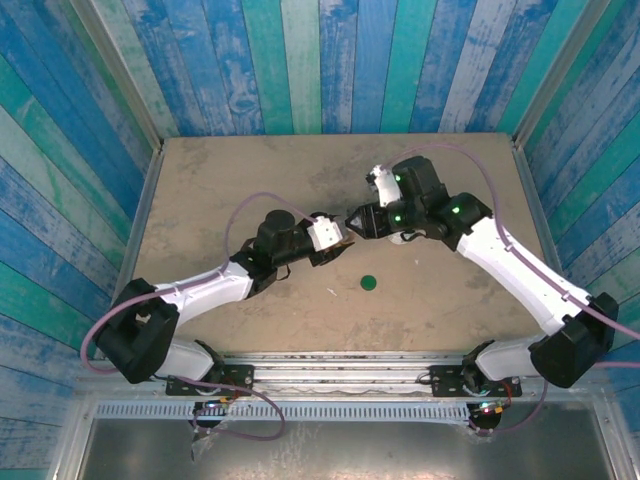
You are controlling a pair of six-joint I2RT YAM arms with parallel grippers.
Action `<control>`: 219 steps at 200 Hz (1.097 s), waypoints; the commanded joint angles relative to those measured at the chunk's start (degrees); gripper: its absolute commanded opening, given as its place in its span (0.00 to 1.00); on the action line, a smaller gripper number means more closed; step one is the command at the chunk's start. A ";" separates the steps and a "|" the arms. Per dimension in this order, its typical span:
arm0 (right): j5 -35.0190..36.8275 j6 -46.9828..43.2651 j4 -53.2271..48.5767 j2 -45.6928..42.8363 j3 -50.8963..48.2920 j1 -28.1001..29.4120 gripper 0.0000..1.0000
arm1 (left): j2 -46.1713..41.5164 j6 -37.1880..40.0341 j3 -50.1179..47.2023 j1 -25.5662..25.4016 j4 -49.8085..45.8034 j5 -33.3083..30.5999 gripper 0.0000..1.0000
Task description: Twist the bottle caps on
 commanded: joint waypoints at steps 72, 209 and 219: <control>-15.52 -63.69 -12.35 -6.44 2.15 -0.24 0.62 | -4.93 -3.37 -1.25 0.22 0.30 12.47 0.58; -16.12 -66.87 -19.92 3.95 11.71 -0.29 0.27 | -6.73 -0.37 -1.50 0.20 -2.62 15.33 0.57; -16.22 -66.70 -20.21 4.30 12.15 -0.24 0.17 | -6.73 -0.28 -1.50 0.17 -2.62 15.13 0.57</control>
